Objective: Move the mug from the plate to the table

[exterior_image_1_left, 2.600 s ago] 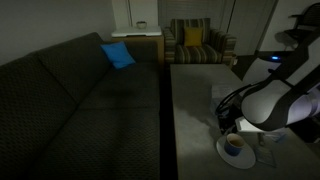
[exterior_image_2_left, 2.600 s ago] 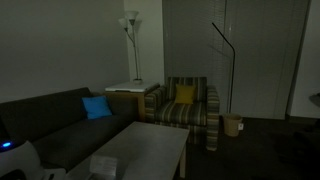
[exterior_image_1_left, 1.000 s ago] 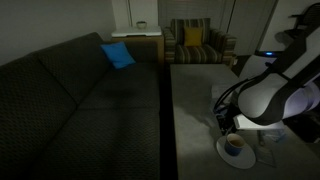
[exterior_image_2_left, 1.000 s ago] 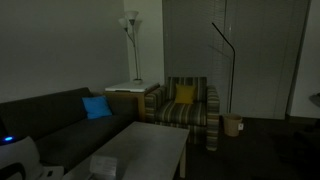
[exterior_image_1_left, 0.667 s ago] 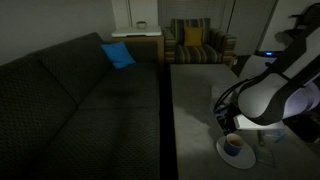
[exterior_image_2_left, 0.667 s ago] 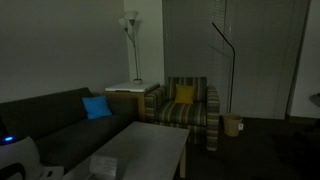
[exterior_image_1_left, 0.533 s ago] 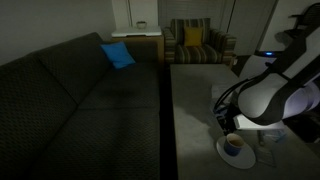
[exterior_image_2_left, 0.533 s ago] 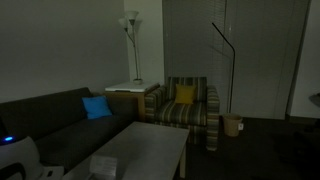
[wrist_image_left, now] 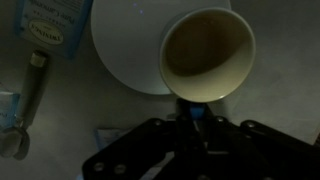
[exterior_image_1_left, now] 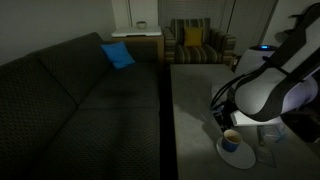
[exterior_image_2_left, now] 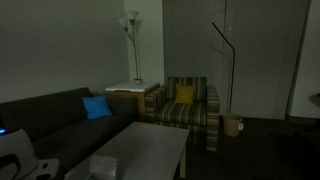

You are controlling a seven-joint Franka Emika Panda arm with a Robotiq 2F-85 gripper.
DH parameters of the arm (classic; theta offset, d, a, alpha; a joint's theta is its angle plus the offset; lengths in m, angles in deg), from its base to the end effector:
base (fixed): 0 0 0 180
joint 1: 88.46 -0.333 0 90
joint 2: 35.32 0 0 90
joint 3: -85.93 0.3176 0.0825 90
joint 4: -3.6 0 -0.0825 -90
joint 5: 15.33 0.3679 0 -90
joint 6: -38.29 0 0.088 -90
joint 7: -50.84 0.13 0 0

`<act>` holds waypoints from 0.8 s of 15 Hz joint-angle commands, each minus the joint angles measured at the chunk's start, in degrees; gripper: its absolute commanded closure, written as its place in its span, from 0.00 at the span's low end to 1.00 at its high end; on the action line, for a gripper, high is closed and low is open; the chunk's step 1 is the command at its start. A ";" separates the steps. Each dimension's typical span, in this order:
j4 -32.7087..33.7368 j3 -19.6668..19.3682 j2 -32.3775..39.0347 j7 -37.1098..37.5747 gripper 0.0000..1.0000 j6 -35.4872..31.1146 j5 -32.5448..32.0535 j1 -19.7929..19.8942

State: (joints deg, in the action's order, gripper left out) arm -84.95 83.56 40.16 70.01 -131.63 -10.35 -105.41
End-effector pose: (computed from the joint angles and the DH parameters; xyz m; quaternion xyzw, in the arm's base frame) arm 0.5914 0.1490 -0.1179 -0.9964 0.0658 -0.0529 0.0063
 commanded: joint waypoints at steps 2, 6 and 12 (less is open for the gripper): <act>-4.13 -3.21 -5.15 0.51 0.97 0.41 0.18 -4.31; -1.51 -1.97 -3.87 0.92 0.97 -3.88 1.22 -4.21; 2.23 4.27 -1.56 -1.64 0.97 -4.65 1.25 -0.64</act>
State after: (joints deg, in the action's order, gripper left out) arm -84.74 83.84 37.27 71.15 -135.25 -10.31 -108.79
